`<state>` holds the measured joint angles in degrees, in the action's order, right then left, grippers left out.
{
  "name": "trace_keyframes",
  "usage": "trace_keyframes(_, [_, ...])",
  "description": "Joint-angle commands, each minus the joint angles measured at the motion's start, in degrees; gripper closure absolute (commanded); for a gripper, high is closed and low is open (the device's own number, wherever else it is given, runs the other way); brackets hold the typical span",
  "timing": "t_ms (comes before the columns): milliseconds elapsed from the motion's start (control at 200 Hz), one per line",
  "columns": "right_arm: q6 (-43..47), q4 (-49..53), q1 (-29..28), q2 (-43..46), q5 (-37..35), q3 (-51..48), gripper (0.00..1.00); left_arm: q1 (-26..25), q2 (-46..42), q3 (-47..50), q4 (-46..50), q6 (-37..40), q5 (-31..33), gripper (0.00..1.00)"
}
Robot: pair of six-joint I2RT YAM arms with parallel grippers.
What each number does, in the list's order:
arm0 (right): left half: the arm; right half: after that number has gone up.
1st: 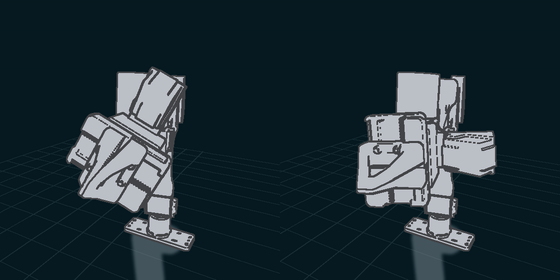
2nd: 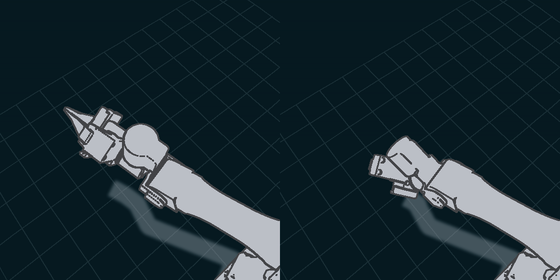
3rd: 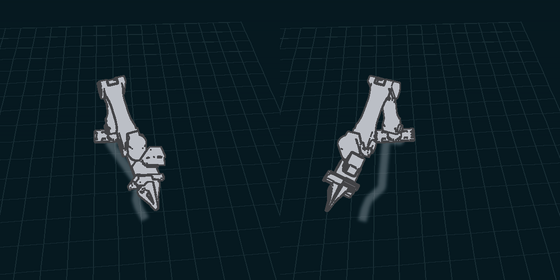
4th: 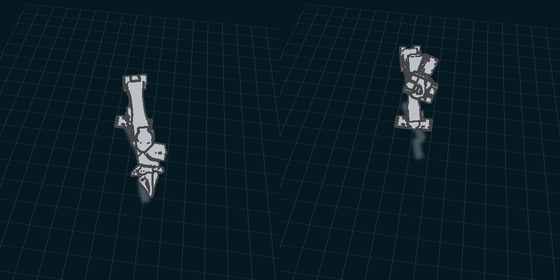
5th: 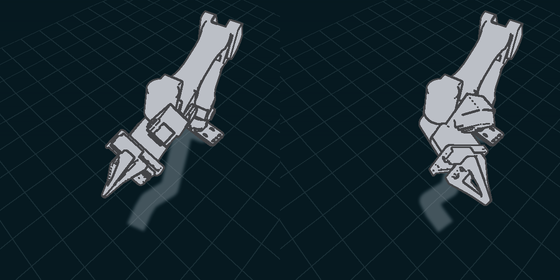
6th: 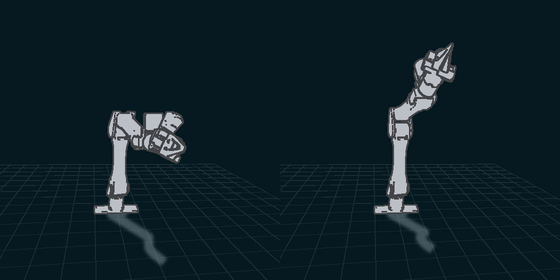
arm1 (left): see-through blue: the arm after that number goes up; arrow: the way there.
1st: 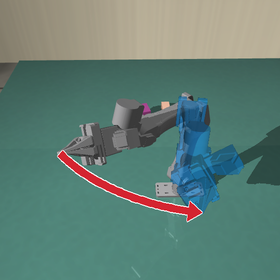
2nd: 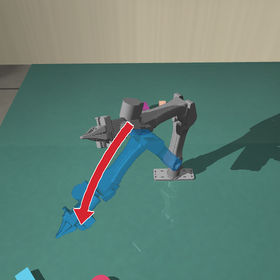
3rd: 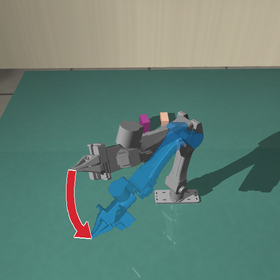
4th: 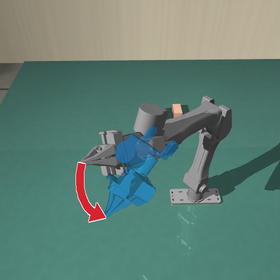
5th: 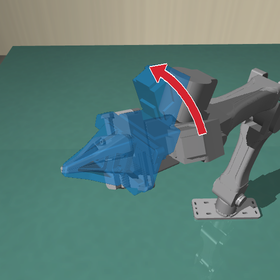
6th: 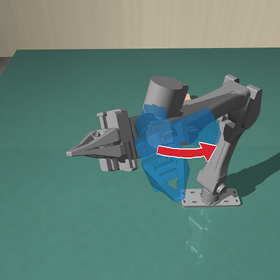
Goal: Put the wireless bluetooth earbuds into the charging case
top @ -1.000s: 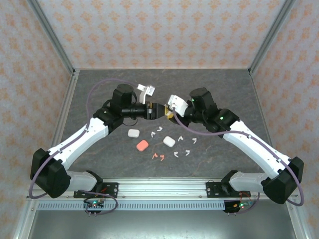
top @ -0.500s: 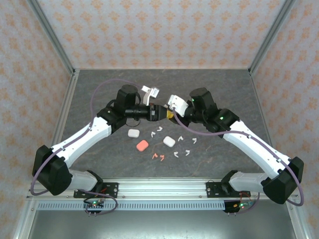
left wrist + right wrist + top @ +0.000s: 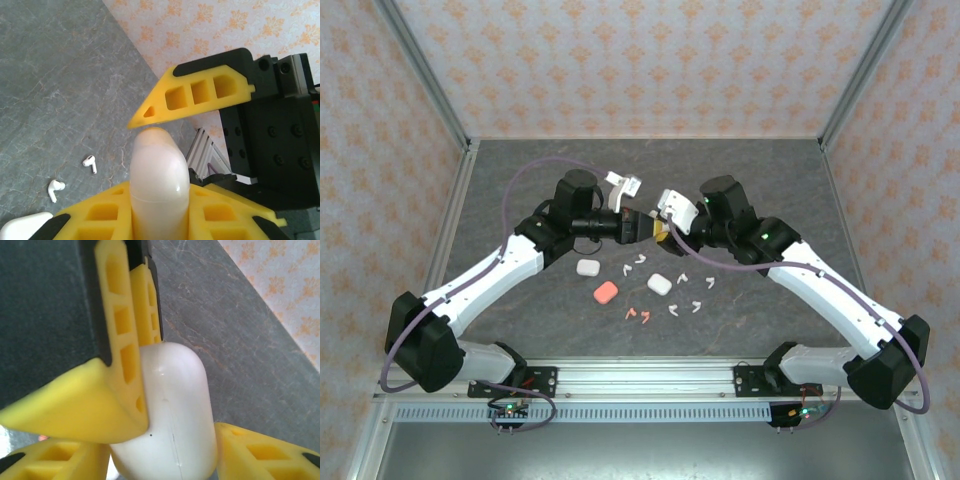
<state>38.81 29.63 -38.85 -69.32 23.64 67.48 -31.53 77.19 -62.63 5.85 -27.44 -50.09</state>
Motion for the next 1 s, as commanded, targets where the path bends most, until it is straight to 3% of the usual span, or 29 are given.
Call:
trace_keyframes(0, [-3.3, 2.2, 1.0, 0.6, 2.6, 1.8, 0.36, -0.3, -2.6, -0.7, -0.1, 3.4, 2.7, 0.84])
trace_keyframes(205, [-9.1, 0.2, 6.4, 4.2, 14.0, -2.3, 0.22, -0.3, -4.8, 3.7, -7.5, 7.8, 5.4, 0.87])
trace_keyframes(465, [-18.3, -9.6, 14.3, 10.5, 29.0, -9.0, 0.22, -0.3, -9.2, 10.8, -16.1, 18.8, 8.9, 0.89])
trace_keyframes(801, [-21.9, -16.4, 14.2, 7.3, 30.3, -7.7, 0.26, -0.5, -12.7, 15.0, -21.1, 24.6, 7.6, 1.0])
trace_keyframes(996, [-21.6, -17.0, 13.2, 4.9, 29.3, -6.0, 0.28, -0.9, -13.2, 15.0, -20.6, 27.3, 7.0, 1.0])
